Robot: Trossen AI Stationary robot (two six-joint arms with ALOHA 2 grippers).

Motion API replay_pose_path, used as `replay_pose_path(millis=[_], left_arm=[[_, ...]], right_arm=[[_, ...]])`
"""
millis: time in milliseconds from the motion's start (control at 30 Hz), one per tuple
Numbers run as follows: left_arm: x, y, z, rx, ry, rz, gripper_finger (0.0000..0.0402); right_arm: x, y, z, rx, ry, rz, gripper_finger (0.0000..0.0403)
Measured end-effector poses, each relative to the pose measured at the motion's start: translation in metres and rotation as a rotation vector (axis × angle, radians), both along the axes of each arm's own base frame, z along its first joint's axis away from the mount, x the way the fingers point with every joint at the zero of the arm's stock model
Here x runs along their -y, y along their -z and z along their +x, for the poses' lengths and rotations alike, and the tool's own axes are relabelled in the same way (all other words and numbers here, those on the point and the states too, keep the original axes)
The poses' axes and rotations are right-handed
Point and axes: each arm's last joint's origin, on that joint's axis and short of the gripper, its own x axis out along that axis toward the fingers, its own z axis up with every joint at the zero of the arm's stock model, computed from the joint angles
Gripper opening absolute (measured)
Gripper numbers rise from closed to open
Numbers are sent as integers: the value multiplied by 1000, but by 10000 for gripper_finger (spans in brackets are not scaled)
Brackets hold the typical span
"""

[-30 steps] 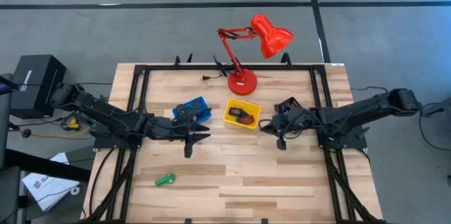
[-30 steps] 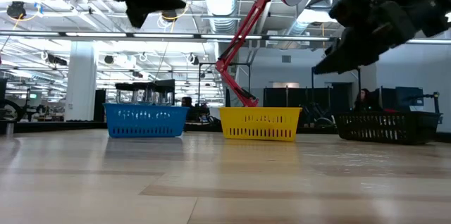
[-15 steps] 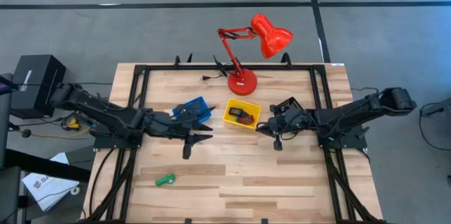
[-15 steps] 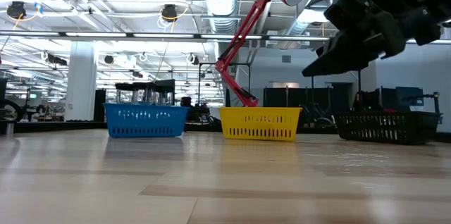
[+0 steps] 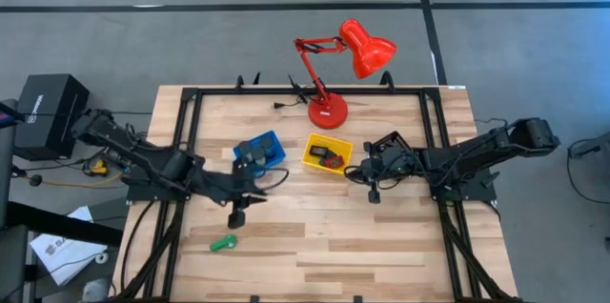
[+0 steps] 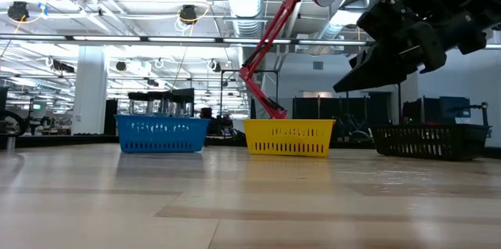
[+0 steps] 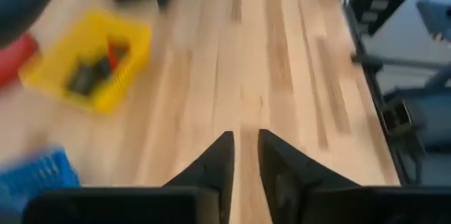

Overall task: Pick & Place Office items
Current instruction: Put the green wrist watch into the black bin

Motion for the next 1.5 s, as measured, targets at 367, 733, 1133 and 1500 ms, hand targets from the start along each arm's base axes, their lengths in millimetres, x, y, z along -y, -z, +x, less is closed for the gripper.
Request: replay_pose_path(millis=[367,733,1133,1500], left_arm=[[17,34,-26,-321,-158,-221,15],[11,78,-41,-470,-158,-165,111],[17,109,-63,-582,145,35,150],[23,117,-58,-478,152,-46,136]], right_arm=[[0,0,0,1,0,1,0],[0,0,0,3,1,3,0],[0,0,0,3,1,3,0],[0,0,0,2,1,3,0]])
